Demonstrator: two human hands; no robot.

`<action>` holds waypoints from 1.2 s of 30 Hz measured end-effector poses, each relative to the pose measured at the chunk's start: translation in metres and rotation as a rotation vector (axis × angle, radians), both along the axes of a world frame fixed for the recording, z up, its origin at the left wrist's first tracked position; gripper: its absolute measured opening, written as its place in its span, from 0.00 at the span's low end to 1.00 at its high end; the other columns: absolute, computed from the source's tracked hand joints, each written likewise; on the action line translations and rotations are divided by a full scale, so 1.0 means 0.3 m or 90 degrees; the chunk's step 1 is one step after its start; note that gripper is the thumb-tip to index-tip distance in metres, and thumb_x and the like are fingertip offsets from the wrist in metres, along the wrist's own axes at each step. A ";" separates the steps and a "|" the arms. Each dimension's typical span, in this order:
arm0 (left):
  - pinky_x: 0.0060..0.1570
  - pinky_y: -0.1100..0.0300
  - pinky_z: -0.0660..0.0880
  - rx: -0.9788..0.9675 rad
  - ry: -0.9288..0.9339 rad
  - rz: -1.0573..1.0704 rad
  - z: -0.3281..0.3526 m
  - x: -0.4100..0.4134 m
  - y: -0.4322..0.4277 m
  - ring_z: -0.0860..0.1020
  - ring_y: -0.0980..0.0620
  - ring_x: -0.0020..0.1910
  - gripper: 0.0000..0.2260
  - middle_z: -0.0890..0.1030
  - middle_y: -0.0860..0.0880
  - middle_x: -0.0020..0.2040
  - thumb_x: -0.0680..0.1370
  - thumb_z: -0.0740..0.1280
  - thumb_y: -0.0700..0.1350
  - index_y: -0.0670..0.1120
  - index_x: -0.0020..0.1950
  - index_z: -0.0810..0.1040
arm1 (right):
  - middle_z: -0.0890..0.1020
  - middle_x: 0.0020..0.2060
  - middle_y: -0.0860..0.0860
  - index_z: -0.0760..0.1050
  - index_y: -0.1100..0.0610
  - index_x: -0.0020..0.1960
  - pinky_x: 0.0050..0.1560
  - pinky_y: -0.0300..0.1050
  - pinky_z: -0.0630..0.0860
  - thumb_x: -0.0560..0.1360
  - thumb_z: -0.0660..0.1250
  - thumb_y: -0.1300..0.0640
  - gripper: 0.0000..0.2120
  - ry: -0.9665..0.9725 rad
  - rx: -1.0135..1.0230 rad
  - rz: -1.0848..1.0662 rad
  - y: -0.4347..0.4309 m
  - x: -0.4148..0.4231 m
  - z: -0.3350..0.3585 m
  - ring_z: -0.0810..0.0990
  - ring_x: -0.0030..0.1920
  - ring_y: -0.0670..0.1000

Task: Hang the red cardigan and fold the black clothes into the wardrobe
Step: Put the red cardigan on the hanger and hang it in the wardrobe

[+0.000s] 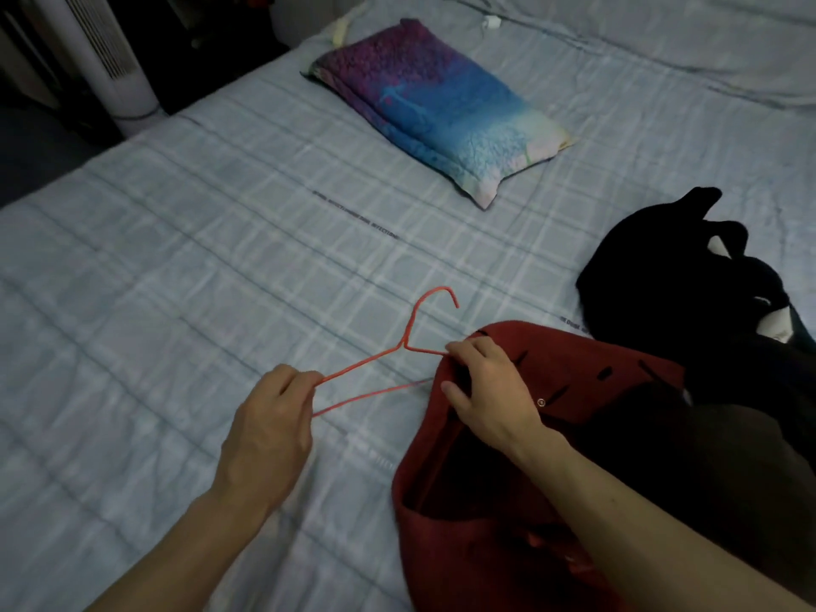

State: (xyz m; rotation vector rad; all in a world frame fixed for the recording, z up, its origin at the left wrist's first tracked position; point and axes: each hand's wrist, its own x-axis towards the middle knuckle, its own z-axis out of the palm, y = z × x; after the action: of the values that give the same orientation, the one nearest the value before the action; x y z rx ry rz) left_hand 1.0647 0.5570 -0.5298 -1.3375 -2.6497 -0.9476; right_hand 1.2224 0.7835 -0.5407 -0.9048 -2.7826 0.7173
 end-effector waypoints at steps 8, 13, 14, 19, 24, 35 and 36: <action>0.43 0.66 0.73 0.086 0.027 -0.029 0.199 0.012 -0.077 0.76 0.53 0.40 0.09 0.77 0.50 0.45 0.79 0.62 0.38 0.40 0.54 0.81 | 0.73 0.69 0.51 0.72 0.52 0.71 0.71 0.46 0.64 0.74 0.72 0.53 0.26 0.194 -0.007 -0.018 -0.104 -0.091 0.130 0.69 0.70 0.51; 0.43 0.73 0.69 0.107 -0.068 -0.012 0.236 0.063 -0.116 0.76 0.59 0.41 0.08 0.78 0.54 0.43 0.78 0.62 0.38 0.43 0.51 0.81 | 0.84 0.48 0.51 0.83 0.57 0.53 0.68 0.54 0.70 0.77 0.68 0.57 0.08 0.331 0.010 0.054 -0.087 -0.092 0.174 0.81 0.52 0.51; 0.43 0.72 0.69 0.101 -0.097 -0.004 0.231 0.077 -0.121 0.77 0.59 0.42 0.09 0.78 0.54 0.43 0.77 0.62 0.39 0.44 0.51 0.81 | 0.84 0.44 0.51 0.83 0.58 0.52 0.68 0.53 0.70 0.78 0.67 0.56 0.09 0.335 -0.005 0.078 -0.084 -0.079 0.180 0.81 0.47 0.51; 0.43 0.68 0.72 0.067 -0.185 -0.051 0.219 0.155 -0.054 0.78 0.58 0.41 0.09 0.79 0.57 0.44 0.78 0.64 0.44 0.48 0.56 0.79 | 0.81 0.40 0.51 0.82 0.60 0.52 0.53 0.54 0.77 0.80 0.64 0.58 0.09 0.289 -0.019 0.189 -0.092 -0.011 0.191 0.80 0.41 0.50; 0.38 0.67 0.74 0.109 -0.236 -0.025 0.221 0.203 0.108 0.79 0.54 0.38 0.03 0.80 0.56 0.41 0.77 0.71 0.42 0.49 0.49 0.81 | 0.81 0.43 0.53 0.81 0.59 0.54 0.47 0.52 0.77 0.81 0.60 0.55 0.12 0.216 -0.046 0.261 -0.094 0.007 0.186 0.80 0.43 0.52; 0.32 0.62 0.67 0.112 -0.258 0.095 0.083 0.248 0.202 0.71 0.50 0.30 0.14 0.72 0.50 0.29 0.78 0.69 0.40 0.43 0.34 0.72 | 0.81 0.51 0.51 0.80 0.56 0.60 0.55 0.47 0.74 0.75 0.70 0.57 0.14 0.168 0.012 0.197 0.000 0.062 0.067 0.79 0.53 0.53; 0.32 0.59 0.68 0.107 -0.261 0.115 0.067 0.239 0.196 0.71 0.50 0.30 0.14 0.73 0.49 0.29 0.78 0.69 0.40 0.43 0.34 0.73 | 0.80 0.54 0.50 0.79 0.55 0.62 0.58 0.47 0.73 0.73 0.71 0.57 0.17 0.147 0.012 0.162 0.025 0.071 0.053 0.77 0.55 0.52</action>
State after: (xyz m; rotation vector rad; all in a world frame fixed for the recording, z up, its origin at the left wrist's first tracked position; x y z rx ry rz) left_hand 1.1365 0.6159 -0.5096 -0.9328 -2.8215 -1.5150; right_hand 1.2437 0.7909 -0.5248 -0.4340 -2.7148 0.7742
